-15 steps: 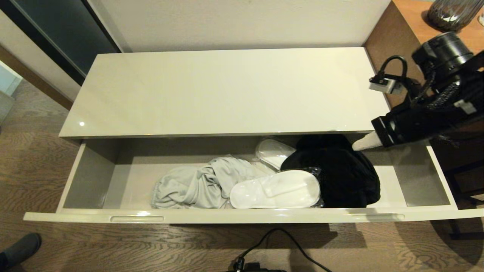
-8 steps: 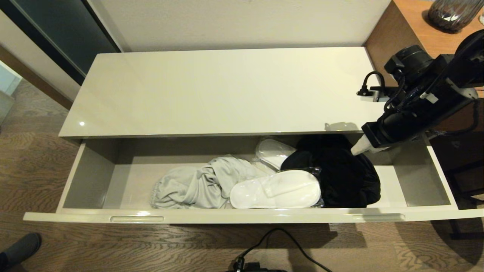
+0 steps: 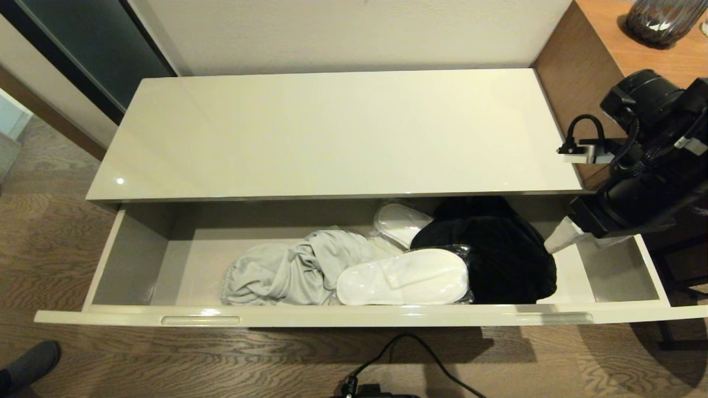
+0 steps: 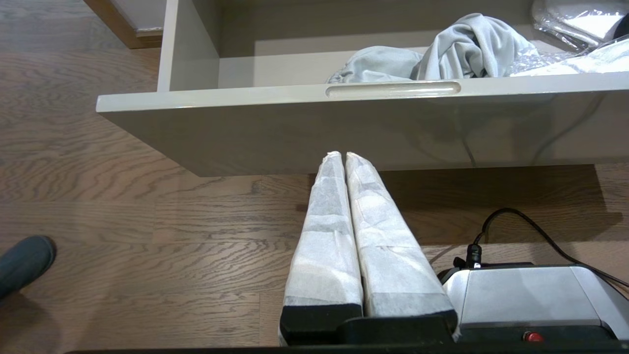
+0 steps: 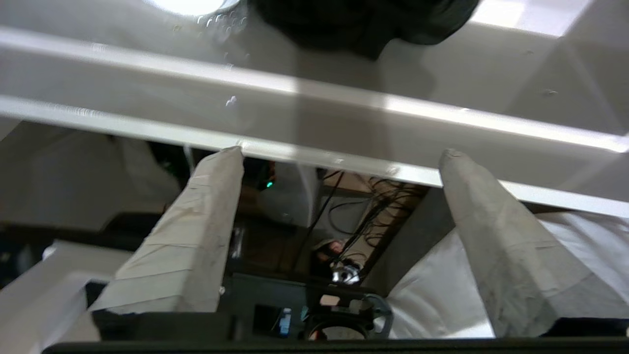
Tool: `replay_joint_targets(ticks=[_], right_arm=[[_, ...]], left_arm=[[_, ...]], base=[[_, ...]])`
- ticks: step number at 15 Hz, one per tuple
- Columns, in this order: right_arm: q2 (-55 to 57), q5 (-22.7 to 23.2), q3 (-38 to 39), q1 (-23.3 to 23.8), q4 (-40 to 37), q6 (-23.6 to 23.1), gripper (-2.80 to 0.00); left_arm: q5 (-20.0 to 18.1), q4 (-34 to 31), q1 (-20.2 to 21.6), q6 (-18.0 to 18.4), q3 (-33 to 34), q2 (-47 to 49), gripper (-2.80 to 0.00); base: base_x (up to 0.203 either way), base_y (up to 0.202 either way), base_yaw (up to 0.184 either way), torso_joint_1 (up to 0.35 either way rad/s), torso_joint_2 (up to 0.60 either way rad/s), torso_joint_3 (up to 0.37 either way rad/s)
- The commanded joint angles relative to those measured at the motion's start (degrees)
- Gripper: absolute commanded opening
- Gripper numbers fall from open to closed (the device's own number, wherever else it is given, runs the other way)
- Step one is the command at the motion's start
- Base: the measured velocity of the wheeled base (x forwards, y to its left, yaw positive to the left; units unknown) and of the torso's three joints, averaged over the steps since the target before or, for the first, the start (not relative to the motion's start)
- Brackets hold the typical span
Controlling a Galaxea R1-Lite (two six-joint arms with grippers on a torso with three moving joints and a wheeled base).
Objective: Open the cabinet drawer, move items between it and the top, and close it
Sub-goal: Take out the T-shirt from the drawer
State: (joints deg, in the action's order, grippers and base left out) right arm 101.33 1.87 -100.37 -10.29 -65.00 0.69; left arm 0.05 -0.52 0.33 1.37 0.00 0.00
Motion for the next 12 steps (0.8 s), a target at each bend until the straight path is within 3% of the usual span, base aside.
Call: replay_joint_targets(ticks=[1, 3, 6, 8, 9, 12], right_arm=[[-1.4, 4.4, 2.4, 1.8, 2.9, -1.8, 0.0], [-0.2, 8.1, 3.1, 3.4, 5.2, -7.6, 0.0], [5.2, 12.8, 1.0, 9.7, 6.6, -22.3, 0.0], [7.2, 13.5, -0.6, 11.6, 7.3, -26.9, 0.0], [8.0, 13.6, -1.6, 11.9, 7.4, -31.3, 0.0], [9.0, 15.5, -4.0, 11.7, 7.0, -36.1, 0.0]], left_arm=[[0.0, 0.0, 0.0, 0.0, 0.0, 0.1, -2.8], [0.0, 0.0, 0.0, 0.0, 0.0, 0.1, -2.8], [0.0, 0.0, 0.0, 0.0, 0.0, 0.1, -2.8], [0.0, 0.0, 0.0, 0.0, 0.0, 0.1, -2.8], [0.0, 0.0, 0.0, 0.0, 0.0, 0.1, -2.8], [0.0, 0.0, 0.0, 0.0, 0.0, 0.1, -2.8]], base=[[0.0, 0.0, 0.0, 0.0, 0.0, 0.0], [0.0, 0.0, 0.0, 0.0, 0.0, 0.0], [0.0, 0.0, 0.0, 0.0, 0.0, 0.0], [0.0, 0.0, 0.0, 0.0, 0.0, 0.0], [0.0, 0.0, 0.0, 0.0, 0.0, 0.0], [0.0, 0.0, 0.0, 0.0, 0.0, 0.0]])
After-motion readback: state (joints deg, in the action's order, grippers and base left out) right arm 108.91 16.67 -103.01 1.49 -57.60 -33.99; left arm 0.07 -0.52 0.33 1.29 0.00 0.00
